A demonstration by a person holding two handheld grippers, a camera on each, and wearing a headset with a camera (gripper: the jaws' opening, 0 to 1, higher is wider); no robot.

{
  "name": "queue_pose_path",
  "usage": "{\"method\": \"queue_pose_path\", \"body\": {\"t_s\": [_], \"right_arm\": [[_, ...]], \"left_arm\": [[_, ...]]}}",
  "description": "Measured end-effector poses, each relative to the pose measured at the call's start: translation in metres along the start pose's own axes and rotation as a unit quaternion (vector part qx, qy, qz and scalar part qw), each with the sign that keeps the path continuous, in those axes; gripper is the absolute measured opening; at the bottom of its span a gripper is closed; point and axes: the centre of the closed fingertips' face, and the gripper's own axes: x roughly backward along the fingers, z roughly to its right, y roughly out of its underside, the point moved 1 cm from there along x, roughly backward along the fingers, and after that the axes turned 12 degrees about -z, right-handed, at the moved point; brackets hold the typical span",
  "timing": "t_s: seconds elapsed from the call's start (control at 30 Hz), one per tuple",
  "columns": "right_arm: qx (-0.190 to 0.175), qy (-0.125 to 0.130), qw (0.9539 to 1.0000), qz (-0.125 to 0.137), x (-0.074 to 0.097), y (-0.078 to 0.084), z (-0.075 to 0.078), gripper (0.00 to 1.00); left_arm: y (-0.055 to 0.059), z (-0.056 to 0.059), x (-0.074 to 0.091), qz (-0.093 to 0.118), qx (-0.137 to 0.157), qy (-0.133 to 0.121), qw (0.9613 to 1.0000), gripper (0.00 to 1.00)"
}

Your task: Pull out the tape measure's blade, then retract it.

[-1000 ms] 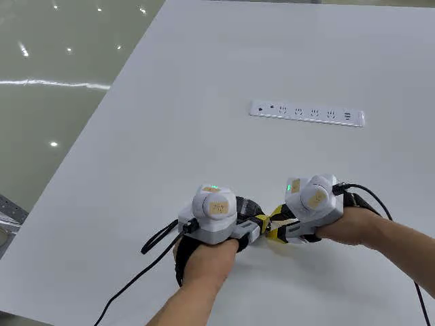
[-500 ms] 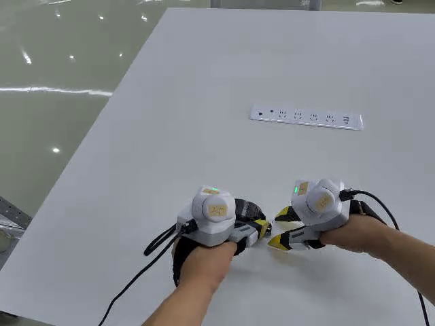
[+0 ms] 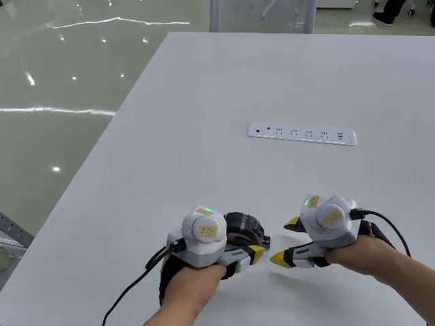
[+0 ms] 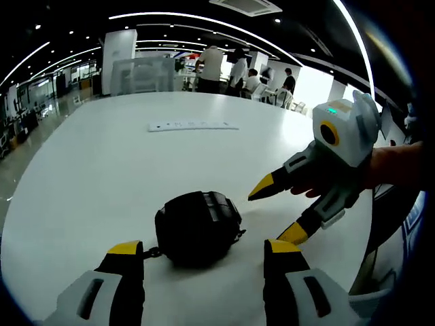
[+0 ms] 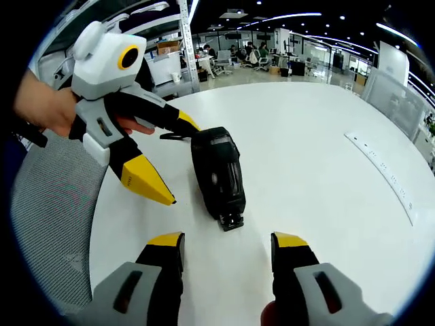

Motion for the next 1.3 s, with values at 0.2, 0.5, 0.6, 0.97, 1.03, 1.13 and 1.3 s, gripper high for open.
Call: {"method": "queue_pose_path", "body": {"t_s": [0.2, 0.5, 0.6, 0.97, 1.03, 1.13, 1.3], "right_arm": [[-0.034, 0.017, 0.9992, 0.017, 0.009, 0.004, -0.010, 0.56], [-0.076, 0.040, 0.9953, 0.046, 0.033, 0.006, -0.021, 0.62], [-0.080, 0.045, 0.9942, 0.054, 0.041, 0.006, -0.024, 0.64], [-0.091, 0.071, 0.9915, 0.060, 0.067, 0.013, -0.032, 0.74], [-0.100, 0.074, 0.9906, 0.059, 0.072, 0.016, -0.035, 0.76], [-0.111, 0.079, 0.9889, 0.060, 0.081, 0.021, -0.036, 0.80], [-0.119, 0.084, 0.9872, 0.064, 0.098, 0.027, -0.044, 0.83]], "left_arm": [[0.005, 0.000, 0.010, 0.006, -0.019, -0.004, 0.9998, 0.69], [0.016, -0.006, 0.024, 0.002, -0.047, -0.007, 0.9989, 0.78], [0.019, -0.009, 0.031, 0.004, -0.050, -0.008, 0.9987, 0.79], [0.034, -0.015, 0.055, 0.003, -0.048, 0.017, 0.9987, 0.81], [0.035, -0.016, 0.062, 0.007, -0.048, 0.025, 0.9985, 0.82], [0.039, -0.017, 0.069, -0.001, -0.056, 0.022, 0.9982, 0.83], [0.045, -0.025, 0.080, 0.003, -0.052, 0.018, 0.9985, 0.86]]}}
